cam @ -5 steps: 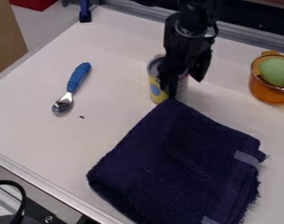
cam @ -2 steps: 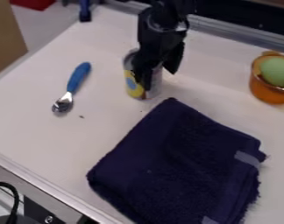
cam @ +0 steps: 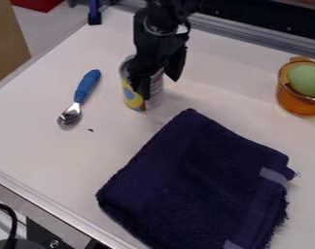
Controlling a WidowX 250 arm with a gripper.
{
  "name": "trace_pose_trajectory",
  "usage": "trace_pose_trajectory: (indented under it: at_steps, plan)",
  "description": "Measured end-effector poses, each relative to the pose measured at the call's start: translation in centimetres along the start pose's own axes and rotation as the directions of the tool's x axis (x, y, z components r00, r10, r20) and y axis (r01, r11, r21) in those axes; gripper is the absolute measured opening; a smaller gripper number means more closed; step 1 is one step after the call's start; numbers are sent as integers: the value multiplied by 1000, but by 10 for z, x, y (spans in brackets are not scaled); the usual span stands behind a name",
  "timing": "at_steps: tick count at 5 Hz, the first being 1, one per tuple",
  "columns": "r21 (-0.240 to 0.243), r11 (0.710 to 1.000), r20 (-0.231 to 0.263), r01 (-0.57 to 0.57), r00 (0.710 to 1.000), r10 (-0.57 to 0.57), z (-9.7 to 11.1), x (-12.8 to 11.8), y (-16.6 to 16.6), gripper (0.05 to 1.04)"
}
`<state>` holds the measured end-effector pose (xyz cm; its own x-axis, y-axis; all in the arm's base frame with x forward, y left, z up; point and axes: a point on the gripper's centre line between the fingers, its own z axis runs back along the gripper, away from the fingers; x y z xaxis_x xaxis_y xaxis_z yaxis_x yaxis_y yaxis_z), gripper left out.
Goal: Move the cannister at the left side of the blue bag
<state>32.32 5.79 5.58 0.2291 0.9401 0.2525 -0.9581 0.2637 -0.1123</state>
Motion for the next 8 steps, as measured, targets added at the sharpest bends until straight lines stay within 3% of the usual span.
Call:
trace_pose_trajectory:
  at_steps: [3, 5, 6, 7, 8]
  plan:
    - [-11, 1000, -14, 8, 1000, -8, 9, 2, 9, 999]
    - [-34, 995, -110, 91, 989, -95, 28, -21, -10, 999]
    - [-75, 985, -163, 153, 973, -164, 49, -39, -14, 999]
    - [-149, 962, -212, 229, 943, -257, 81, -54, -2, 999]
    - [-168, 926, -221, 339, 902, -371, 89, -68, 27, 999]
